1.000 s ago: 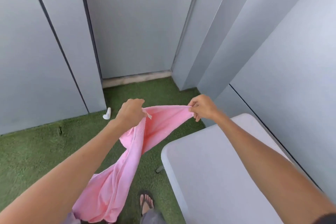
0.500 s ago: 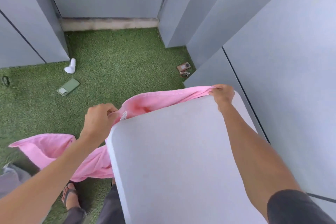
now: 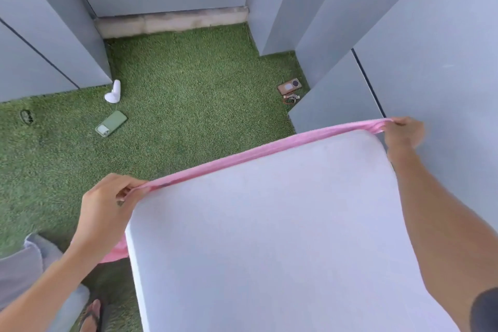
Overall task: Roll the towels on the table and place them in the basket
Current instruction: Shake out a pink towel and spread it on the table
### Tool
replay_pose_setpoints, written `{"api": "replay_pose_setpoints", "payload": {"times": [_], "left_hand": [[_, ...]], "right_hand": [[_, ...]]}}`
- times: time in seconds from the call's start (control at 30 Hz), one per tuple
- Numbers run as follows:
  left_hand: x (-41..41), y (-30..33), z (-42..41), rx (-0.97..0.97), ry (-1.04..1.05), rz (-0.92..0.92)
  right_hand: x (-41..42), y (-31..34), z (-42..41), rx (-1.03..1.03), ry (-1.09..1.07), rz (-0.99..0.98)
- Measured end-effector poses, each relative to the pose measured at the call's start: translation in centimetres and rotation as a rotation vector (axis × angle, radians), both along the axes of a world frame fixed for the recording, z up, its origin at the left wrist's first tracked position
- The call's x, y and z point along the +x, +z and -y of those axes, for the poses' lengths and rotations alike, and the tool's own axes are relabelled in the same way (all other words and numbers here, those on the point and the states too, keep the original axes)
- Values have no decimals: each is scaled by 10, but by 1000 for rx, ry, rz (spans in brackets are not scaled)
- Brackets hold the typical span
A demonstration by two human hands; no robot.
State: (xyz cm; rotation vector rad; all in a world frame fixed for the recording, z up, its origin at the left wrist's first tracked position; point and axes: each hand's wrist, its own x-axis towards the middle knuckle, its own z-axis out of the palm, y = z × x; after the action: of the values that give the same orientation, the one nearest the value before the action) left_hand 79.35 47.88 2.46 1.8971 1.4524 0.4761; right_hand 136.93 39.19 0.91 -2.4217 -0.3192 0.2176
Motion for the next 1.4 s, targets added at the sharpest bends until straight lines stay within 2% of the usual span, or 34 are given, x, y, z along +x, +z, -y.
{"api": "replay_pose_setpoints", "payload": {"times": [0.17,0.37,0.5,0.63,1.0,1.2,1.4], "left_hand": [[-17,-11,30,24,77,-24],[-17,-12,49,-49,273,7],[-25,-13,67,-48,303,3],[-24,-11,83,-9,346,-15],[-32,-19,149,-105,460,73],[-44,-28,189,-89,451,114],[-60,-32,269,-102,468,154]], "right_hand": [[-16,-19,39,59,92,22],[-23,-16,59,153,136,16],[-25,-15,67,173,150,15],[-26,-16,80,165,151,6],[-31,-20,131,80,102,29],[-37,-21,189,50,78,49],[-49,-24,268,23,19,62]]}}
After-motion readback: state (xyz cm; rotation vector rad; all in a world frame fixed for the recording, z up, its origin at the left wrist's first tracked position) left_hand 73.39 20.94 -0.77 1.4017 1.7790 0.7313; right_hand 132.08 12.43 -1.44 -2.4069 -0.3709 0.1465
